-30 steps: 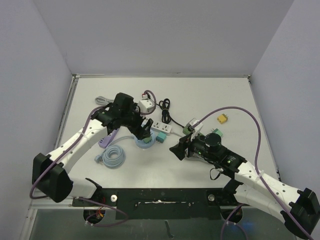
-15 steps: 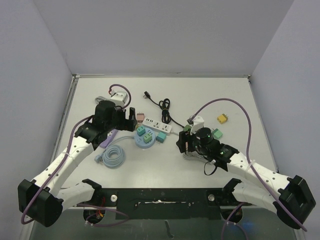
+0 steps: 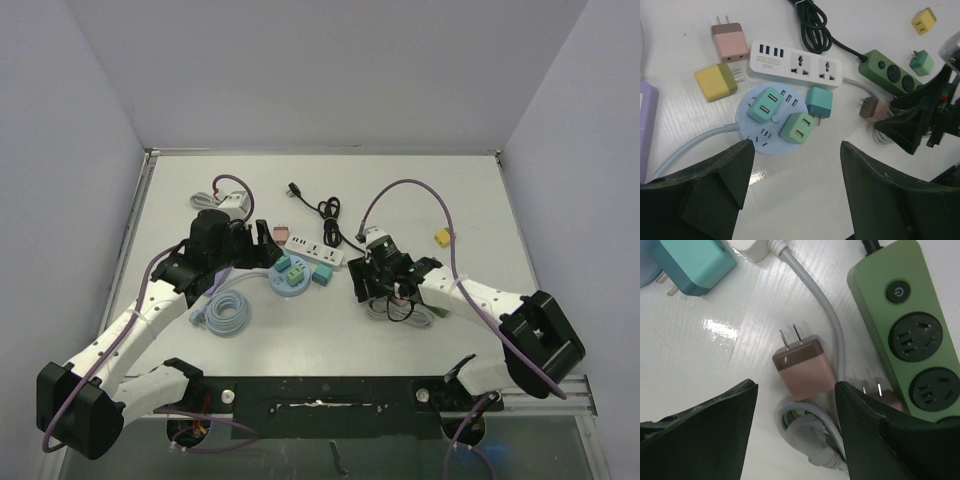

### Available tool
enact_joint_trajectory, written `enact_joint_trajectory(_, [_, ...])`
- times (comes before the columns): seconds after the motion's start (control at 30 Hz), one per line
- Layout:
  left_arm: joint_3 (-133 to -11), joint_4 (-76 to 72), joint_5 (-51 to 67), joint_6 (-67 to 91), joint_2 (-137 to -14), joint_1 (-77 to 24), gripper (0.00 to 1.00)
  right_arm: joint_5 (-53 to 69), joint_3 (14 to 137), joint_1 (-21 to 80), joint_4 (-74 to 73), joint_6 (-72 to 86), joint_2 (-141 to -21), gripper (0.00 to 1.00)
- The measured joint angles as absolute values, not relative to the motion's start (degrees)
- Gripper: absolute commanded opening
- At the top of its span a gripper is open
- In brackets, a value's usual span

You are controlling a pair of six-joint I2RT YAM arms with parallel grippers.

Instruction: Insert the plug

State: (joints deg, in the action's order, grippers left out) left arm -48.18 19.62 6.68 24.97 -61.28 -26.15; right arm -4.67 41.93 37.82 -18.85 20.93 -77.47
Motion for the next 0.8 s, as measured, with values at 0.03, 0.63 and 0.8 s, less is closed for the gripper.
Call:
enact_joint_trajectory(0.03, [-48.1,19.4,7.3,25.5,-61.3,-26.2,0.67,-4.1,42.9,37.8,-19.2,20.3,-78.7,0.61])
enact_joint_trajectory(0.63, [-46.0,18.0,11.5,28.4,-61.3,-26.1,0.66,-4.1,48.6,37.8,-22.0,15.4,-88.9,0.51])
enact_joint_trajectory(0.8, [-46.0,17.7,11.9,28.6,-61.3,-26.1,0.66,-4.1,48.6,38.0,-22.0,15.4,-89.8,0.35])
